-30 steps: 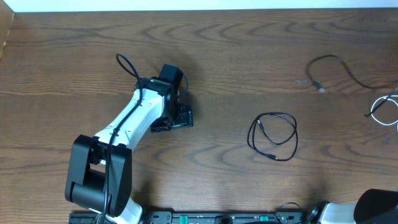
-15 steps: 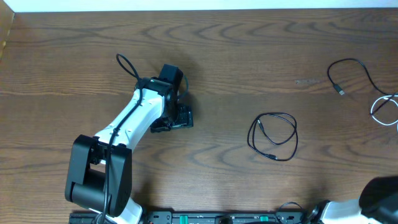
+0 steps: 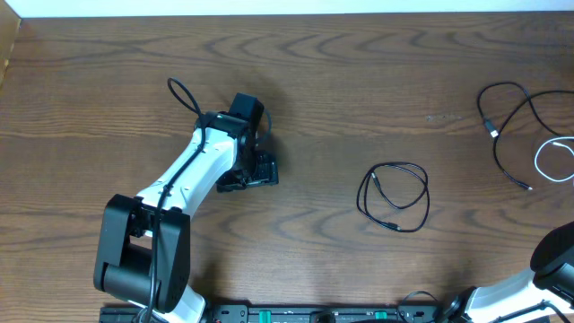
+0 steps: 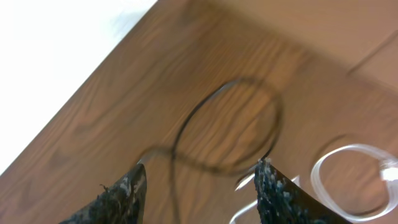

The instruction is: Untangle cables

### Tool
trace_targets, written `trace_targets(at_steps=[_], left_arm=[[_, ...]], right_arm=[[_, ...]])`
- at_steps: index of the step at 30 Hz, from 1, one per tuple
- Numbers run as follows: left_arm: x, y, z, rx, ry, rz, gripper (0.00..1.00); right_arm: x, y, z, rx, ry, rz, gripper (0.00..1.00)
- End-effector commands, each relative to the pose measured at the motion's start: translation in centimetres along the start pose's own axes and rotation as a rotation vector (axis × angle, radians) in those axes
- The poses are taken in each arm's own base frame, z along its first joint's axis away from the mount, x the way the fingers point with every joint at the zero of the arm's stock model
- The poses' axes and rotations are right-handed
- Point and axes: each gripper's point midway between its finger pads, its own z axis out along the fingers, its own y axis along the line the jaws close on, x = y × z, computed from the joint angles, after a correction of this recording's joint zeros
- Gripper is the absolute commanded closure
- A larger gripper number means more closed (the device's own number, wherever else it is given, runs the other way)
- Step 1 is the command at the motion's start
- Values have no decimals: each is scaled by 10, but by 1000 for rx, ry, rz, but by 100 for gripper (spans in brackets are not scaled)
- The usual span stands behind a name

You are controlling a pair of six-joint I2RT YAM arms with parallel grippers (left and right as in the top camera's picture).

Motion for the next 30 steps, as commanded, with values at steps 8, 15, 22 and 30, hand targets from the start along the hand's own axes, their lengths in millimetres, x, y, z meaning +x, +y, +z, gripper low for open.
trace_targets(at_steps=[8,15,22,30], left_arm=[[1,1,3,-6,9,-10,16],[1,1,3,-6,9,-10,17],[1,1,3,-6,8,-10,16],[1,1,3,-7,9,-10,16]], right_arm=[[113,48,-8,-229,428,-160,49],[200,50,-6,-238,644,-296,35],[294,77,-35,-373,856,-545,27],[385,89,-77,-411,1040,-776,21]])
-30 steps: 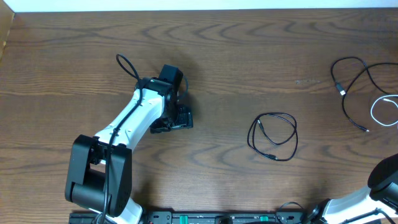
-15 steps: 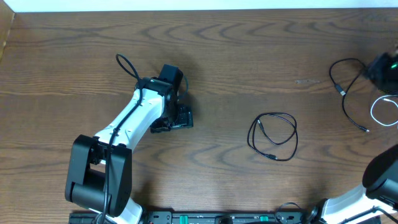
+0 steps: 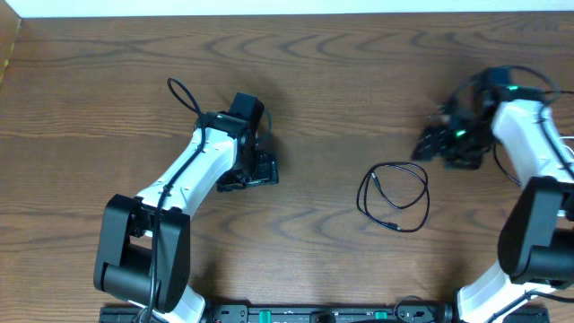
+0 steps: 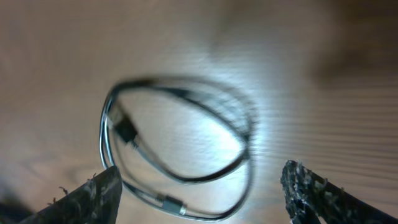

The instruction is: Untangle cables

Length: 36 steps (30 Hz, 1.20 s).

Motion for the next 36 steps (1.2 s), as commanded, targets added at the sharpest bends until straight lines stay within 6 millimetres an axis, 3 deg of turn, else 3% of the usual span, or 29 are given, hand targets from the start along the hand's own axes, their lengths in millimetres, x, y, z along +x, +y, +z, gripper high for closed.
trace_targets(at_steps=[1,8,16,25,33,36], left_arm=[[3,2,3,-9,14,-7,16],[2,2,3,-9,14,-6,16],[3,2,3,-9,14,-6,16],[3,2,3,-10,17,-7,16],[3,2,3,-10,17,-7,16],[3,2,3,-11,17,-7,16]], right_arm=[[20,23,17,-12,70,-94,20],[57,65,49,8,180,-259,20],[65,100,79,62,140,-459,38],[77,110,104,148,104,-516,50],[93,104,123,169,97,-359,82],[99,89,125,225,105,-278,80]])
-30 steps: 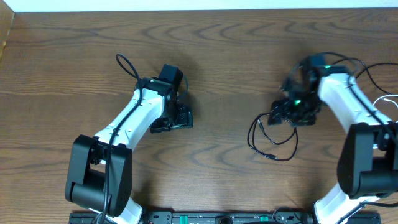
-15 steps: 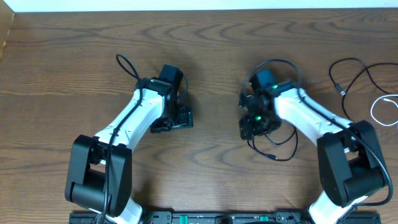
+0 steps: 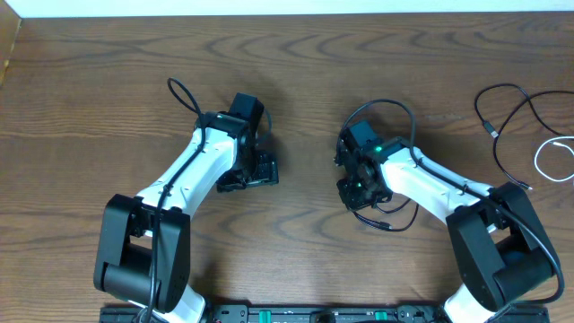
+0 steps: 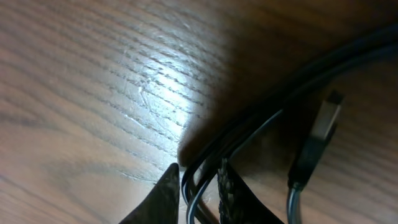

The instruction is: Untangle cables

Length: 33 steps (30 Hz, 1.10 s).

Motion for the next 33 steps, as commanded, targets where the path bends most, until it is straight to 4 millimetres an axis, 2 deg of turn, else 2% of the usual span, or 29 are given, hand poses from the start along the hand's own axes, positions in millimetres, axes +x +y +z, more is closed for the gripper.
trace_targets(at_steps=[1,4,8,10,14,18,20,23,24,27,30,33], left_arm=[[3,2,3,-9,14,-6,16],[3,2,3,-9,14,-7,16],[2,2,3,-9,13,-6,16],[2,2,3,-9,13,-6,16],[3,2,3,-9,14,-7,16],[2,2,3,-9,13,-6,16],[3,2,3,-9,14,-7,16],[3,2,3,-9,14,-7,16],[3,2,3,-9,14,-7,16],[3,2,3,-10,17,-7,16],[4,2,3,-11,19,-7,16],[4,2,3,-11,19,-7,16]], right_arm=[[33,-18,21,86,102,135,79],[42,-21,23,96,124,167,83],[45,-21,25,99,130,202,99],[43,-20,25,92,122,200,99],[28,0,25,-23,82,171,99],[-1,11,3,-83,18,105,99],[-22,12,-22,-91,-28,74,99],[-55,12,-70,-97,-127,33,99],[-72,7,-98,-82,-187,41,99],[-97,-4,-152,-57,-311,66,99],[-112,-16,-202,-38,-438,88,99],[-115,-23,-232,-31,-526,90,99]])
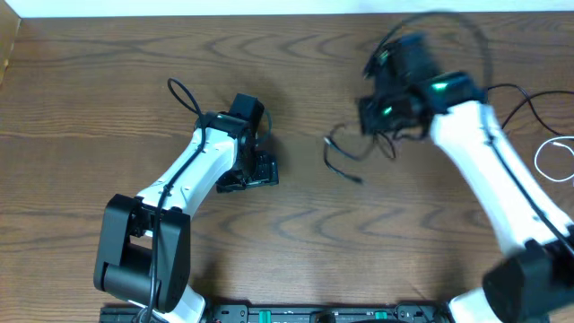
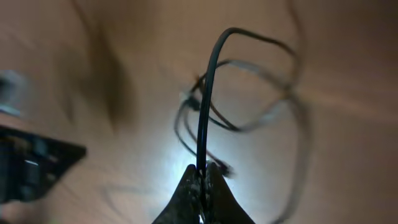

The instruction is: Untangle cables

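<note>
My right gripper (image 2: 202, 169) is shut on a thin black cable (image 2: 206, 106), whose loops hang loose and blurred below it. In the overhead view the right gripper (image 1: 387, 115) is raised above the table's middle right, and the black cable (image 1: 341, 160) trails from it down toward the wood. A second black cable (image 1: 518, 97) and a white cable (image 1: 554, 158) lie at the far right edge. My left gripper (image 1: 254, 169) rests low on the table left of centre; its fingers are too dark to read.
The wooden table (image 1: 296, 251) runs to a white edge at the back. The left arm (image 1: 193, 170) lies diagonally over the left half. A dark rail (image 1: 314, 314) runs along the front edge.
The right gripper was low on the table with its fingers round the coiled black cable. Now it is raised and further back, shut on the cable, whose coil has left its spot and hangs loose.
The right gripper was open at the far right over the two cables there, the coiled black cable lying mid-table. Then it was open near that coil, then down on it. Now it holds the cable lifted. The left arm has stayed put throughout.
</note>
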### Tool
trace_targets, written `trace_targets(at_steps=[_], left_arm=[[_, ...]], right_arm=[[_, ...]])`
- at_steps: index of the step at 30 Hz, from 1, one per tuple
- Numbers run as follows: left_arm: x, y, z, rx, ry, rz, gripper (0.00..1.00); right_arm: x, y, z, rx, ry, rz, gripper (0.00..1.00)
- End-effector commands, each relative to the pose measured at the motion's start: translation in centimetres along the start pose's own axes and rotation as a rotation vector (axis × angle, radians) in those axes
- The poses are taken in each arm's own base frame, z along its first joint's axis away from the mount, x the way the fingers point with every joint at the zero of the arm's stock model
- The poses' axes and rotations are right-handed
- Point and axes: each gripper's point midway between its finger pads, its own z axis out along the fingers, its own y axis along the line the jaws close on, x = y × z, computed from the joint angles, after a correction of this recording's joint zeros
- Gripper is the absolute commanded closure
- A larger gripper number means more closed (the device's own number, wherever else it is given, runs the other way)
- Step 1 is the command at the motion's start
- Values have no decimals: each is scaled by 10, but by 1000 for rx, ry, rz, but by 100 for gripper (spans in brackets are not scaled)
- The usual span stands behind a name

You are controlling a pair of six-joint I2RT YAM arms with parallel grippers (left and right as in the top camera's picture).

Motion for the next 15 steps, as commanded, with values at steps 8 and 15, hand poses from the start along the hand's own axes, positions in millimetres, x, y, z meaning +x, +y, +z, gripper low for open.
trace_targets(at_steps=[8,15], left_arm=[[2,1,3,-8,10,-7,16],[2,-4,3,25,15,-5,16]], right_arm=[[-15,-29,-53,106,-125,11,99],[-5,2,-47,-38,-81,-30,99]])
